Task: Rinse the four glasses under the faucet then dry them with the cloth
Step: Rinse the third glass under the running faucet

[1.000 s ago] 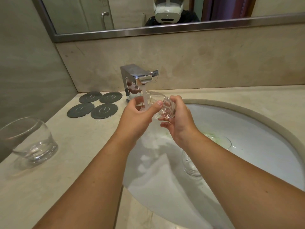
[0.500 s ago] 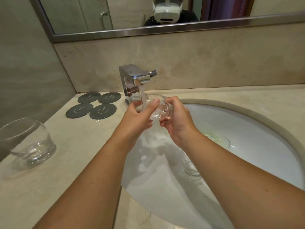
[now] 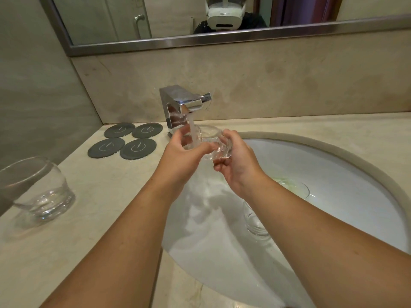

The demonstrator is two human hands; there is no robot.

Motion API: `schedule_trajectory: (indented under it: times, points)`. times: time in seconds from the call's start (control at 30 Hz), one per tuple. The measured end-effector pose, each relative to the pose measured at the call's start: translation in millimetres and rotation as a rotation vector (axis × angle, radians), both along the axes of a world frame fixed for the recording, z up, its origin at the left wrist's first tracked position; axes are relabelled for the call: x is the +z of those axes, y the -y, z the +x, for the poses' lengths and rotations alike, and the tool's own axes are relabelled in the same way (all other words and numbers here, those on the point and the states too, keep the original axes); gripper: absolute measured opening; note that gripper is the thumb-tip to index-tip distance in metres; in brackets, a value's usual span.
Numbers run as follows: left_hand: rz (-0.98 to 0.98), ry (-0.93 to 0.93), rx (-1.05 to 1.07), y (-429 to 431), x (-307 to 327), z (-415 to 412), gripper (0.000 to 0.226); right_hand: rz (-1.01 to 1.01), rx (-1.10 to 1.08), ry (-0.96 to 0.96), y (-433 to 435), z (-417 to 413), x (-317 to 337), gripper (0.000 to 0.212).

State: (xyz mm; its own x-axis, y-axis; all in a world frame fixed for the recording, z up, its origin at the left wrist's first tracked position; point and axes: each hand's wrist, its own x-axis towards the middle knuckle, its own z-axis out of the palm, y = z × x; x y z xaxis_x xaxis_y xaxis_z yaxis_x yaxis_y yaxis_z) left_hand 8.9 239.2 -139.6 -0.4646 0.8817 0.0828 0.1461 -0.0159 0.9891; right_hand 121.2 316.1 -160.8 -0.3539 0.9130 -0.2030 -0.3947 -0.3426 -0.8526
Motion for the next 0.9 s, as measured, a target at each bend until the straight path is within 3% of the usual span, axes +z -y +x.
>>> schedule_trajectory:
  times: [0.1,0.27,0.5,0.63,0.8,0.9]
  points:
    - [-0.042,0.037,-0.031,0.7,0.2,3.8,0.088,0.024,-0.018,-0.026,-2.1,-1.1,-0.6,0.037]
    - [-0.068,0.057,0.055,1.7,2.0,3.9,0.068,0.12,-0.032,0.024,-3.6,-1.7,-0.9,0.023]
    - [0.036,-0.032,0.064,0.7,2.7,-1.0,0.068,0.067,-0.012,0.101,-2.7,-1.1,0.1,0.049]
    - [0.042,-0.046,0.018,0.7,0.8,-1.7,0.073,0.029,-0.033,0.018,-0.4,0.0,1.9,0.042]
    - [-0.008,0.076,-0.033,-0.7,0.0,2.3,0.091,0.069,-0.065,-0.019,-1.1,-0.7,3.2,0.021]
    - [-0.07,0.062,0.003,2.3,2.4,4.0,0.065,0.128,-0.072,0.002,-0.3,-0.5,2.6,0.018]
